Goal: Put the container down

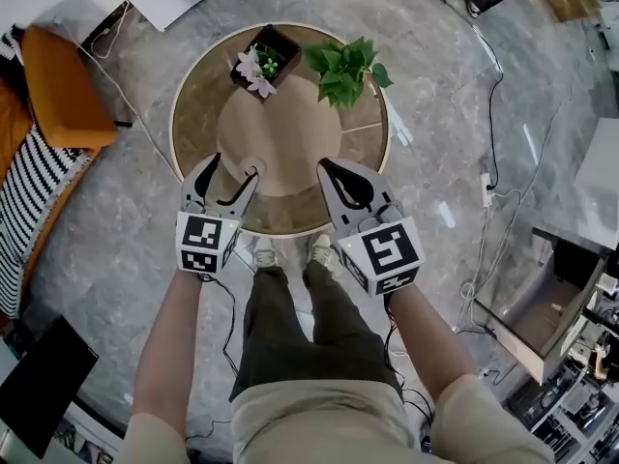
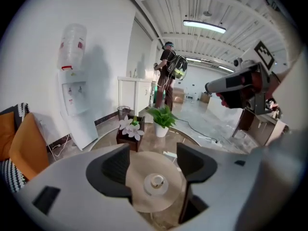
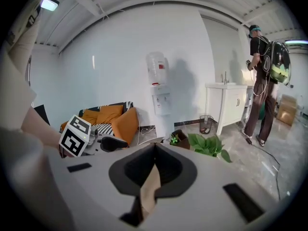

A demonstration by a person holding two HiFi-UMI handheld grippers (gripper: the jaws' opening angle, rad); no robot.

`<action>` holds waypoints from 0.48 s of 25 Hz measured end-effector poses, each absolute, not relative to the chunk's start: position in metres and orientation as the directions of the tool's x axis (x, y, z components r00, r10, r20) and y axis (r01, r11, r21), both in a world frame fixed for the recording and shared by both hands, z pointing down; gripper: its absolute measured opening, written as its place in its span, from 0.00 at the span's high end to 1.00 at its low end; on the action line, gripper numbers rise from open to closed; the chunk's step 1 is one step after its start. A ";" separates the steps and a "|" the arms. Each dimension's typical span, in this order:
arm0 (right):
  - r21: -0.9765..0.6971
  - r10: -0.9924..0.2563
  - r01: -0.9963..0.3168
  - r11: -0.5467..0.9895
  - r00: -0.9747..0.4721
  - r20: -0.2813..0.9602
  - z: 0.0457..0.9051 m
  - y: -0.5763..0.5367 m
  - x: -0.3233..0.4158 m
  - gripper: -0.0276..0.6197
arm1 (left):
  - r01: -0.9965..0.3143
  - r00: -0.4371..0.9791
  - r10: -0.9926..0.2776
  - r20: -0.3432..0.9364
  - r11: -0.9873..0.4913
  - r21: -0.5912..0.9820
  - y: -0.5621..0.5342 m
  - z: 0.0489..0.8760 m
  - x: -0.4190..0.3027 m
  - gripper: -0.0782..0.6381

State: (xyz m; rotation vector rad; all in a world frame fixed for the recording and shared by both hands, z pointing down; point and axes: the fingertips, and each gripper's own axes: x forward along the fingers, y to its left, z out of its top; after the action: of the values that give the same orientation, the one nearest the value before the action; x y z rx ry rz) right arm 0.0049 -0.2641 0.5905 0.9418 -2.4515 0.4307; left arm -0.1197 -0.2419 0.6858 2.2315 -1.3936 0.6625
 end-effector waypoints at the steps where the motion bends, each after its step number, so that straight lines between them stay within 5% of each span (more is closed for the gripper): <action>1: -0.112 -0.547 -0.691 0.714 -0.650 0.528 0.578 -0.263 0.006 0.96 | -0.911 0.379 -0.719 0.583 -0.402 0.097 -0.242 0.669 -0.120 0.49; 12: -0.061 -0.634 -0.723 0.688 -0.639 0.435 0.449 -0.251 0.020 0.96 | -0.916 0.360 -0.789 0.497 -0.399 0.030 -0.228 0.512 -0.121 0.61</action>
State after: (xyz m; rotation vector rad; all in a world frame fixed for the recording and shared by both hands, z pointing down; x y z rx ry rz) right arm 0.0204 -0.2509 0.4488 1.0593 -2.5185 0.3238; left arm -0.1208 -0.2282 0.5118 2.3238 -1.5093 0.5939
